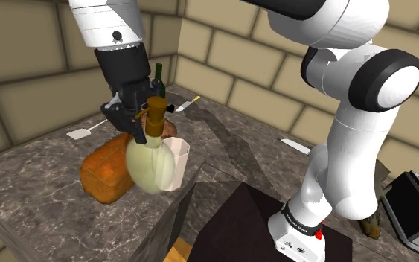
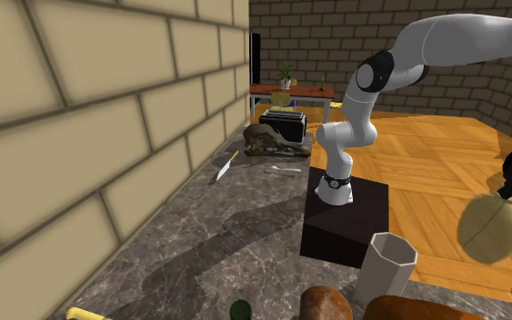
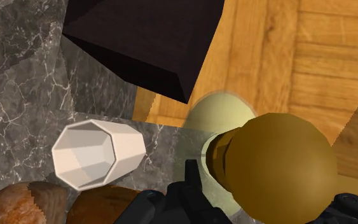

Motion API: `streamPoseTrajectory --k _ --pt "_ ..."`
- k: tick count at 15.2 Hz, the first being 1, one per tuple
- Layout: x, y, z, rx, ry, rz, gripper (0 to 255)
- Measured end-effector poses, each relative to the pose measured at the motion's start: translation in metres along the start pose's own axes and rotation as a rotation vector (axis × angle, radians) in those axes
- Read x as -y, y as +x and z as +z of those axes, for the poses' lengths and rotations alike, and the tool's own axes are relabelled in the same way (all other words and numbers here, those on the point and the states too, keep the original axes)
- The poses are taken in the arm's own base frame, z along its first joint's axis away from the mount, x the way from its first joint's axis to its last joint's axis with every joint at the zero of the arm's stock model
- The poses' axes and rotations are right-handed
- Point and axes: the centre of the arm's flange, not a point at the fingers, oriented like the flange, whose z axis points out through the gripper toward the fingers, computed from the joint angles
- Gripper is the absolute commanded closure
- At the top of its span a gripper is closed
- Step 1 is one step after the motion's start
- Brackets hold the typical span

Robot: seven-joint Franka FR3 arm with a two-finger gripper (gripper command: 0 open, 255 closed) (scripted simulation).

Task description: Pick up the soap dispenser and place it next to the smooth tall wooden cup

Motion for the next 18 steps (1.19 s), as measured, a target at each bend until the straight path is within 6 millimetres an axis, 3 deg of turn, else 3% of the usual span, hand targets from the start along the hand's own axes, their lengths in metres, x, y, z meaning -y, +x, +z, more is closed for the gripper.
streamPoseTrajectory --k 18 --pt "0.009 0.030 0.090 0.000 0.000 0.000 255"
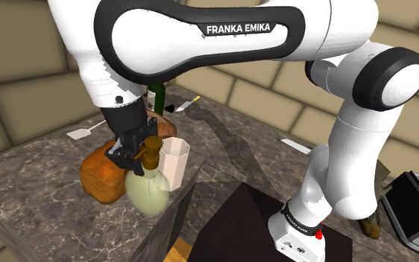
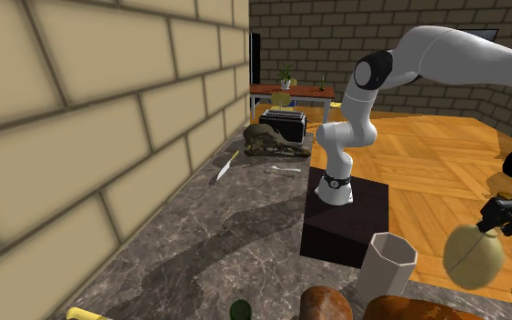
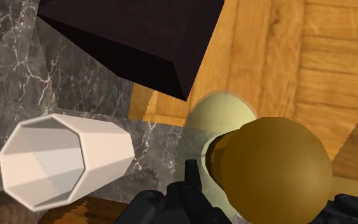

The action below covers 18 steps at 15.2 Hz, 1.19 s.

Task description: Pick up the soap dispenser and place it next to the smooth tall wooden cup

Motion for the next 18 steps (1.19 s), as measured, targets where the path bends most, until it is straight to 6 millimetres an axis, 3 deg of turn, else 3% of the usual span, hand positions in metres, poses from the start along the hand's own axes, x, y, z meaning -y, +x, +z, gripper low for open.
streamPoseTrajectory --k 15,18 --pt "0.007 0.026 0.075 0.000 0.000 0.000 255" --pt "0.008 0.028 0.081 0.000 0.000 0.000 255"
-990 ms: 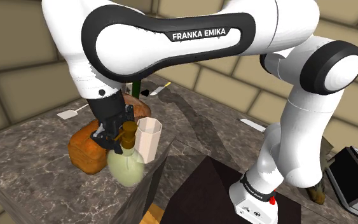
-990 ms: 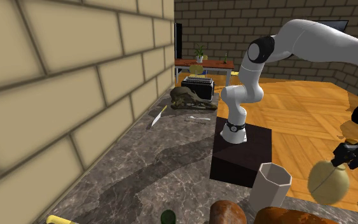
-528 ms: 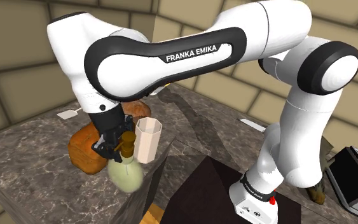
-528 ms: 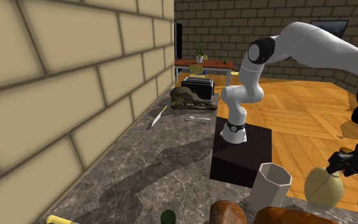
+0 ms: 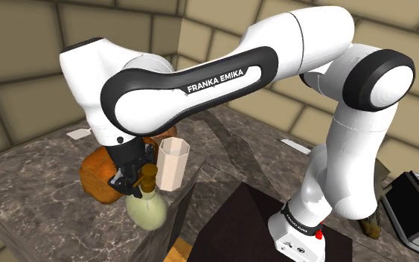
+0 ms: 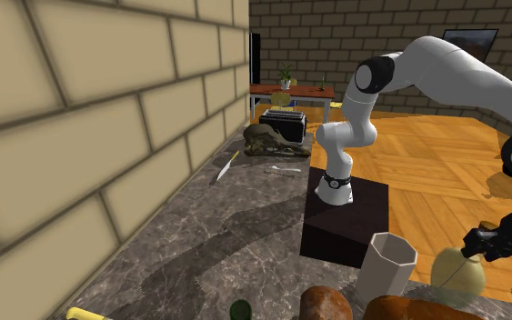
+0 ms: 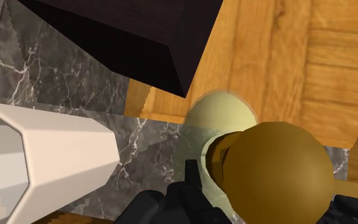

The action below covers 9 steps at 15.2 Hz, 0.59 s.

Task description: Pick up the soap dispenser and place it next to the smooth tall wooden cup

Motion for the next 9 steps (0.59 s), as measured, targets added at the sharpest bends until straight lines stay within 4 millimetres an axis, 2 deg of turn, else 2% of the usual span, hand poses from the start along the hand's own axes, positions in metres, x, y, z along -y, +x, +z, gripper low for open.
streamPoseTrajectory --k 4,5,9 --pt "0.0003 0.0000 0.0006 0.000 0.000 0.000 255" --pt "0.0003 0.0000 0.0006 0.000 0.000 0.000 0" --pt "0.0003 0.0000 0.0004 -0.001 0.000 0.000 0"
